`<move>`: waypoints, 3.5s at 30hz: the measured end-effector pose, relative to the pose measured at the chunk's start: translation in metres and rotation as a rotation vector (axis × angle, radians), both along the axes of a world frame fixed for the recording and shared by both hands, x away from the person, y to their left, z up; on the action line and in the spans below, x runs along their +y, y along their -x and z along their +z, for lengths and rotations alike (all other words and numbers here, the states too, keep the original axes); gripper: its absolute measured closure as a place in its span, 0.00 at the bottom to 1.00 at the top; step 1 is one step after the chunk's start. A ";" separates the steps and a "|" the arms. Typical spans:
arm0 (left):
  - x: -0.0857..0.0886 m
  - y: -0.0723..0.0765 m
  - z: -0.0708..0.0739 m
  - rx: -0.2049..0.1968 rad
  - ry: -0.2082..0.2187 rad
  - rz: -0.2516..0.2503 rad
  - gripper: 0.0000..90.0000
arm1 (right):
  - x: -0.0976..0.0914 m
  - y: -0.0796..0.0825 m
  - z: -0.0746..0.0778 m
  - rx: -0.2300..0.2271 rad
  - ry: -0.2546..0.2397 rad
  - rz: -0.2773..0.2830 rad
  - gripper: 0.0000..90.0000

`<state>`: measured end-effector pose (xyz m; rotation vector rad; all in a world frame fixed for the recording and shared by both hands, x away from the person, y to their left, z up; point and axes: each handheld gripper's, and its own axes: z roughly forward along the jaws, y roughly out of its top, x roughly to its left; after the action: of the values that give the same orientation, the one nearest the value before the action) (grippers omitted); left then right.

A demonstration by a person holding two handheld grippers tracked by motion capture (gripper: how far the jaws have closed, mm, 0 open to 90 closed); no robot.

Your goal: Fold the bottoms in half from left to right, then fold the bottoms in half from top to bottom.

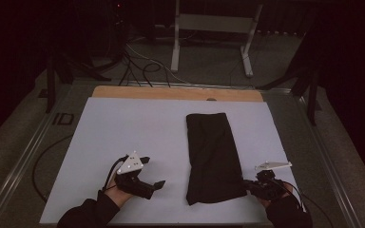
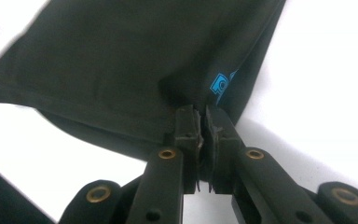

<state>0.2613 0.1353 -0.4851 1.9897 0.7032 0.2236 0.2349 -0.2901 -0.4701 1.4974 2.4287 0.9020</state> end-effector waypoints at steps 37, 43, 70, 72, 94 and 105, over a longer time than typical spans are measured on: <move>0.001 -0.006 -0.005 0.026 0.005 -0.007 0.00 | -0.007 0.002 0.001 -0.093 0.016 -0.052 0.38; 0.001 -0.006 -0.005 0.023 0.006 -0.006 0.00 | -0.002 -0.005 0.009 -0.181 -0.017 -0.010 0.15; 0.000 -0.009 -0.005 0.062 0.016 -0.025 0.00 | 0.017 -0.023 0.005 -0.385 0.013 0.061 0.11; 0.000 -0.009 -0.001 0.067 0.018 -0.034 0.00 | 0.017 -0.023 0.007 -0.398 0.019 0.069 0.11; -0.017 -0.034 0.055 0.038 0.051 -0.045 0.00 | 0.026 -0.042 0.058 -0.519 0.020 0.096 0.11; -0.030 -0.058 0.069 0.033 0.046 -0.007 0.00 | 0.026 -0.074 0.077 -0.537 0.011 0.091 0.11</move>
<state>0.3188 0.1054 -0.4166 1.9552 0.7164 0.1690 0.3088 -0.2636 -0.3936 0.9782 2.1067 1.1305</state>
